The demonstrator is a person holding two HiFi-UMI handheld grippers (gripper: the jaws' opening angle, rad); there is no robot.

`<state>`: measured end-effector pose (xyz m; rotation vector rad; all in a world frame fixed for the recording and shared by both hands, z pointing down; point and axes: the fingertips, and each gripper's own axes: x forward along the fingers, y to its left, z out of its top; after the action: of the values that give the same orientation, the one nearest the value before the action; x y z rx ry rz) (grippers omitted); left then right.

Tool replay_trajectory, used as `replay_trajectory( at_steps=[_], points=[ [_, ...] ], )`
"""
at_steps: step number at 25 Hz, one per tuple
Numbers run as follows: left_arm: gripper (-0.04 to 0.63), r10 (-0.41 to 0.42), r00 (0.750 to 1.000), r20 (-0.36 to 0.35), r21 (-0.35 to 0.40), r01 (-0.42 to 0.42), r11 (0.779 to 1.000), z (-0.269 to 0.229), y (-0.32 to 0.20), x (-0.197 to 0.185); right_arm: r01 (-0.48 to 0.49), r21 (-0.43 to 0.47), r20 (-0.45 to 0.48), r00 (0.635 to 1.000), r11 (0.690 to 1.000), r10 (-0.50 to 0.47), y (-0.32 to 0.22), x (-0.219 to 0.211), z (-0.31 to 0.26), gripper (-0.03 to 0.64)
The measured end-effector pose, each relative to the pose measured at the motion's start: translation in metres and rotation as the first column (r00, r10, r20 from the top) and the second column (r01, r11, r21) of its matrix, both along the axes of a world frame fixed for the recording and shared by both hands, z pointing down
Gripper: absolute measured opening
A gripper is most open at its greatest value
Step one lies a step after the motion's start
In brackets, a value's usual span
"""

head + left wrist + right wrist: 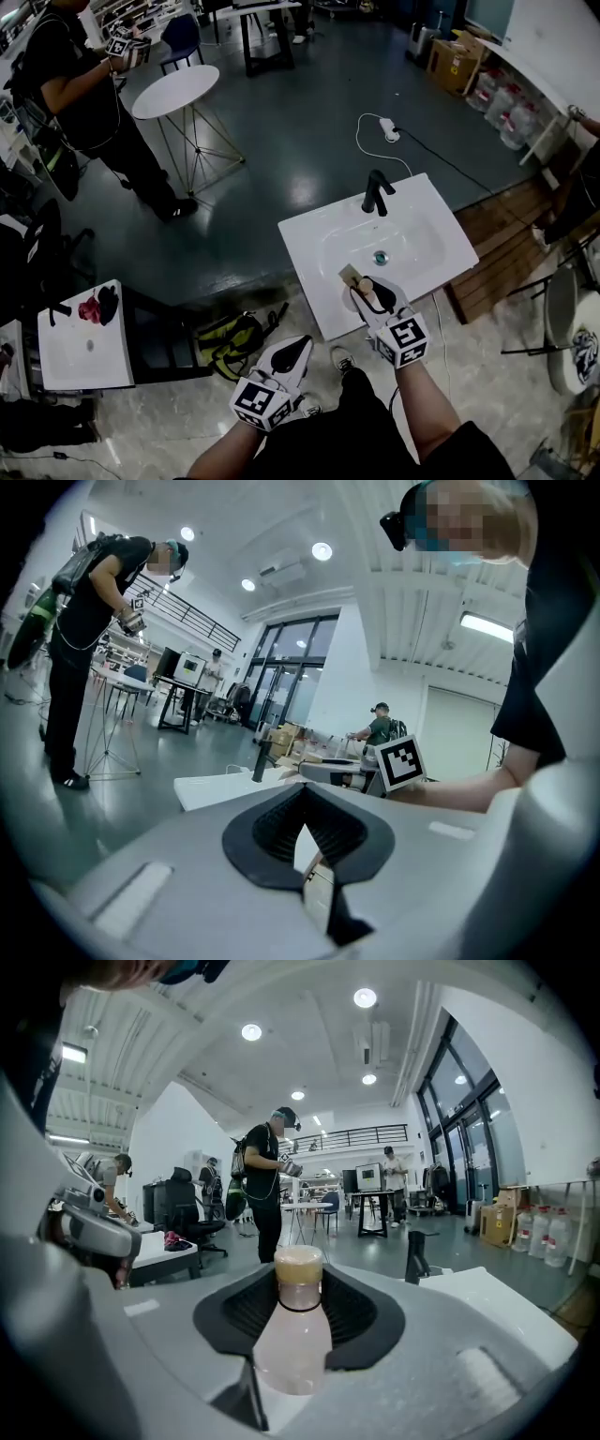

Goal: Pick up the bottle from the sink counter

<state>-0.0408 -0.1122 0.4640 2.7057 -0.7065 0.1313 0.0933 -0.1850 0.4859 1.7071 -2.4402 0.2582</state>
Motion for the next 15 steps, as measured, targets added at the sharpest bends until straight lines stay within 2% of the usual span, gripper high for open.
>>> replay_trajectory(
  at_steps=[15],
  points=[
    [0.003,0.161,0.987,0.009,0.052,-0.161,0.986,-0.010,0.050,-0.005,-0.113,-0.005,-0.003,0.994,0.994,0.113,0.086,-0.012,-0.012,0.140]
  ],
)
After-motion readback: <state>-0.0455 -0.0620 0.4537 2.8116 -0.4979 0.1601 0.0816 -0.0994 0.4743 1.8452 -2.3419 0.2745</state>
